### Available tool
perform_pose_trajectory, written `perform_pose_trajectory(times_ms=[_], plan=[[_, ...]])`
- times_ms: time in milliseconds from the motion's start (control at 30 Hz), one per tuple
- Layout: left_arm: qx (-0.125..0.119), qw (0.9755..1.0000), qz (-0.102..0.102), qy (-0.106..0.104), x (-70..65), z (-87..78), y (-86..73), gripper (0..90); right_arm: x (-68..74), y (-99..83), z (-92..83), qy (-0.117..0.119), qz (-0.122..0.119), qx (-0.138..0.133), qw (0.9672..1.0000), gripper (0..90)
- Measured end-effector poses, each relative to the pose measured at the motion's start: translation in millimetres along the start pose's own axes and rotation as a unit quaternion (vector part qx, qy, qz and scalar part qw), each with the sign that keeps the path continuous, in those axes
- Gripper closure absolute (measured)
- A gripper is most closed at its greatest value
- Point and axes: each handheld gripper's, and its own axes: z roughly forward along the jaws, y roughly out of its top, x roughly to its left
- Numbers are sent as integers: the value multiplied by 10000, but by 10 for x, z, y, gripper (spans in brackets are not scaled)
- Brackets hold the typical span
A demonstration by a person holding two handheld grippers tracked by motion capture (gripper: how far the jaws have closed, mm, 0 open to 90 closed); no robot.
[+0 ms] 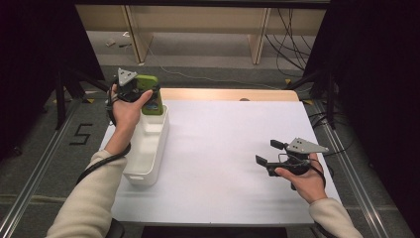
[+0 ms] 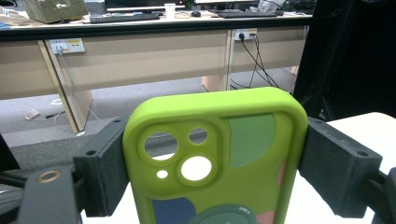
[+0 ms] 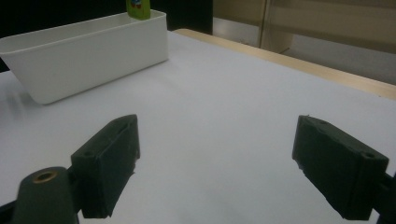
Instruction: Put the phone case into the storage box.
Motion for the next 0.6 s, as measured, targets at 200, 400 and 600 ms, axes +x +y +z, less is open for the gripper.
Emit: perform_pose_trajectory(times_ms=[200, 400, 600], plan=[[29, 10000, 6, 3, 9, 15, -13, 165, 1, 0, -3, -1, 5, 5, 10000, 160], [58, 10000, -17, 4, 22, 24, -19, 165, 0, 0, -1, 2, 3, 10, 10000, 160], [97, 9999, -6, 24, 32, 42, -40, 165, 1, 1, -1, 3, -2, -6, 10000, 160]])
